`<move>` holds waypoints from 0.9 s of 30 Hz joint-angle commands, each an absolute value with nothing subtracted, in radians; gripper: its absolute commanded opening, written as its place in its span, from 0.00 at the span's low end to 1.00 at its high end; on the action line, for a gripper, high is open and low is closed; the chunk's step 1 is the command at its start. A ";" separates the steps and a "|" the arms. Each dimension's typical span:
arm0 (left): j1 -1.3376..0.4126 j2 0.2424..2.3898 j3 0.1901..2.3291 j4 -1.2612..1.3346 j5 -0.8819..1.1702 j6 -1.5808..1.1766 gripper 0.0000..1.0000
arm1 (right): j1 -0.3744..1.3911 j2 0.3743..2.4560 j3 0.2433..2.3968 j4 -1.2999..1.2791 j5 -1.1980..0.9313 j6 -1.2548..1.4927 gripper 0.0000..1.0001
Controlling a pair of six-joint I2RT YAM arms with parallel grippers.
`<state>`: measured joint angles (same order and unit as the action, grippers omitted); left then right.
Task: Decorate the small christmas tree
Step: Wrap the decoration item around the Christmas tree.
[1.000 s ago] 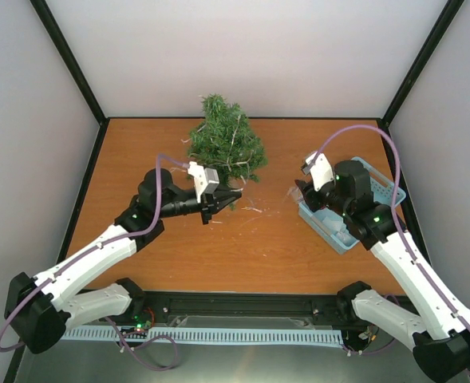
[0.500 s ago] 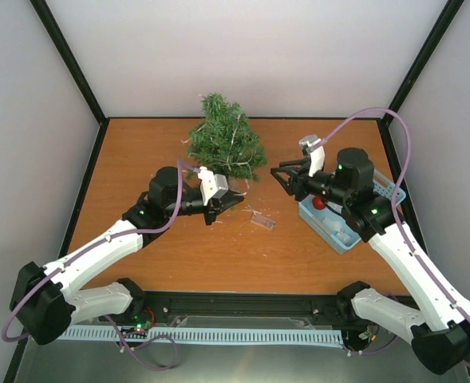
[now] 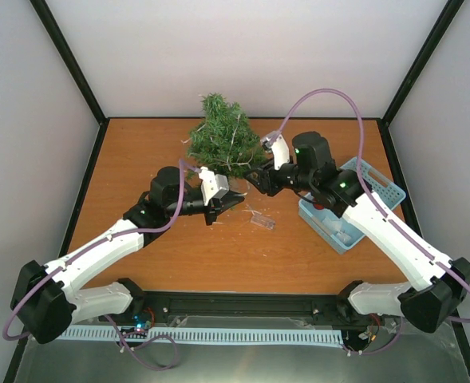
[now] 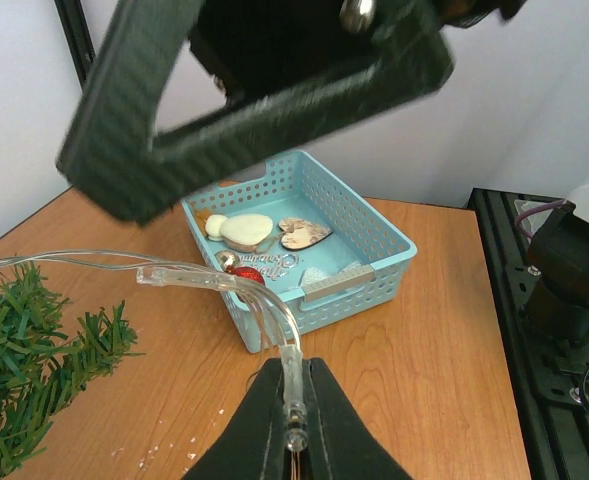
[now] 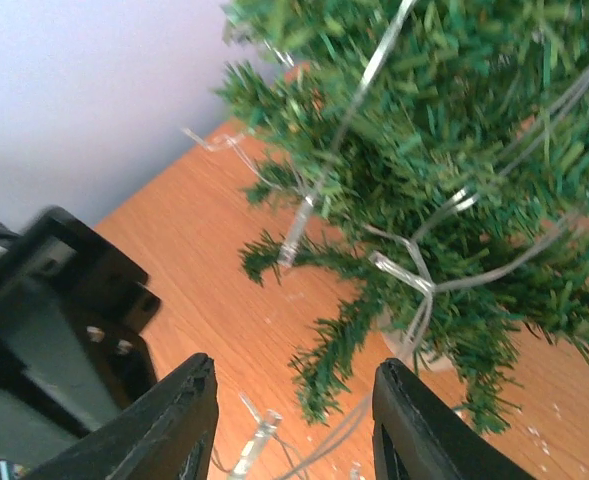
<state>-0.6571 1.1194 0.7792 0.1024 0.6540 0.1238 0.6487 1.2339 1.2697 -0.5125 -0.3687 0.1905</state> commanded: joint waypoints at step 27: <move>-0.652 1.124 0.817 0.089 0.617 0.158 0.01 | 0.710 1.252 1.293 -0.604 -0.348 0.124 0.13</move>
<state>-0.6571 1.1290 0.7788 0.0940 0.6315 0.1265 0.7013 1.3006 1.3174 -0.6456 -0.3000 0.1173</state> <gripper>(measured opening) 0.017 0.152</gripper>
